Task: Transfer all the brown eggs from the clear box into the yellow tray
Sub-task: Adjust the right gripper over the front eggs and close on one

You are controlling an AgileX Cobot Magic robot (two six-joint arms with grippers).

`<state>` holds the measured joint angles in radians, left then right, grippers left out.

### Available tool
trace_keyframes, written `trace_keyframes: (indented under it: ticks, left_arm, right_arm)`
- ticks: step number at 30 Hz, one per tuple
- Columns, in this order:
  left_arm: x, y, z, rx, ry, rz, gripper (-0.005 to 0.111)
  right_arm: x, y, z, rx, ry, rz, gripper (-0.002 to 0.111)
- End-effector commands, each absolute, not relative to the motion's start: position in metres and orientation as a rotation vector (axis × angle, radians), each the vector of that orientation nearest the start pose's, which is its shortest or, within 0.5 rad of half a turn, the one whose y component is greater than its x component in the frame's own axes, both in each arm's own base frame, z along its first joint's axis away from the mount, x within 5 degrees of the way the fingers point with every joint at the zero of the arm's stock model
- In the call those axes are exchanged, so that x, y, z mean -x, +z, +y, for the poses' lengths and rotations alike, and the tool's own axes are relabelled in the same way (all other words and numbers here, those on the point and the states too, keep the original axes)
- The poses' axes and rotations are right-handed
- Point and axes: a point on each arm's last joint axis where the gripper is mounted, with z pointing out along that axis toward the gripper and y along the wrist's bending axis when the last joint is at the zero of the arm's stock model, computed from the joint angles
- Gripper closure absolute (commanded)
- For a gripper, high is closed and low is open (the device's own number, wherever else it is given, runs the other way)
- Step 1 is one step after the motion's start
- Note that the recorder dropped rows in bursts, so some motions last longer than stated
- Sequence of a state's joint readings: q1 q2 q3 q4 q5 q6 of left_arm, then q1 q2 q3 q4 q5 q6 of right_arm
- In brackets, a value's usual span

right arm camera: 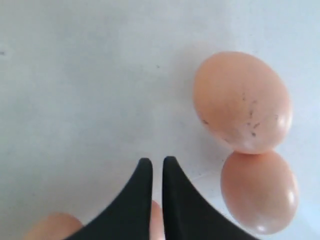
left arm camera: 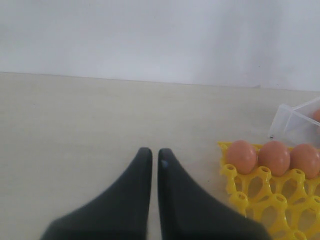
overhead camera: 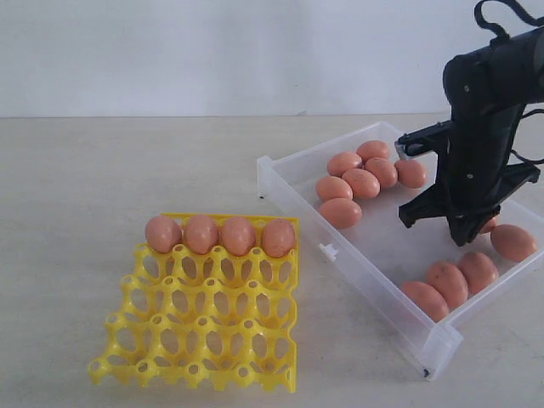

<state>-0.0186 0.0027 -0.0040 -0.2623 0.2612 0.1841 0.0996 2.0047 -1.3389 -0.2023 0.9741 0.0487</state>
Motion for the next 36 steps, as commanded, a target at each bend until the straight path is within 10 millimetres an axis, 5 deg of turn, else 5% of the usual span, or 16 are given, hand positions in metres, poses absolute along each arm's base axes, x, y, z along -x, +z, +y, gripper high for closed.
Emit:
trace_keyframes:
  ticks: [1,3,10,21,27,36]
  left_arm:
    - [-0.055,0.191,-0.007,0.002,-0.134,1.732,0.103]
    - [-0.055,0.191,-0.007,0.002,-0.134,1.732,0.103]
    - [-0.055,0.191,-0.007,0.002,-0.134,1.732,0.103]
    - [-0.055,0.191,-0.007,0.002,-0.134,1.732,0.103]
    - [-0.055,0.191,-0.007,0.002,-0.134,1.732,0.103]
    - [-0.055,0.191,-0.007,0.002,-0.134,1.732,0.103]
  right_arm:
    - [-0.376,0.177,0.02,0.231,-0.242,3.026,0.107]
    - [-0.372,0.183,0.022,0.201,-0.194,3.039,0.1]
    - [-0.361,0.185,0.033,0.244,0.0,3.147,0.042]
    - [-0.354,0.185,0.033,0.199,0.008,3.22,0.048]
    - [-0.353,0.186,0.046,0.212,0.238,3.215,0.052]
    - [-0.357,0.18,0.038,0.203,0.086,3.205,0.052]
